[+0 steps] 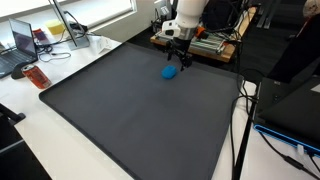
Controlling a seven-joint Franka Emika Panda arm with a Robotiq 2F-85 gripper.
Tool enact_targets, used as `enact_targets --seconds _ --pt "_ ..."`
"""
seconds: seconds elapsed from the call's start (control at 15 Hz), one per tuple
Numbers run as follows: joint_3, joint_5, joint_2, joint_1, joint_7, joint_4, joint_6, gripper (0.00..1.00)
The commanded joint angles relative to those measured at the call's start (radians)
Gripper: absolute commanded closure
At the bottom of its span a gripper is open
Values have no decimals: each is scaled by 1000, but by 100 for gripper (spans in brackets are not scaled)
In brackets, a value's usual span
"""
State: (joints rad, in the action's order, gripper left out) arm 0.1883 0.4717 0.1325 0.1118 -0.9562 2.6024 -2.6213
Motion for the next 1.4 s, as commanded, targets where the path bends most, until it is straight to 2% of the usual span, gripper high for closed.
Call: enact_targets --seconds 0.0,0.47,0.93,1.33 --pt "-38 -61 31 52 47 -61 70 0" --pt "-40 -404 -26 13 412 -83 163 0" --pt "-97 -514 -50 -21 603 -165 276 0" --pt "-132 -731 -34 -94 892 -216 309 0"
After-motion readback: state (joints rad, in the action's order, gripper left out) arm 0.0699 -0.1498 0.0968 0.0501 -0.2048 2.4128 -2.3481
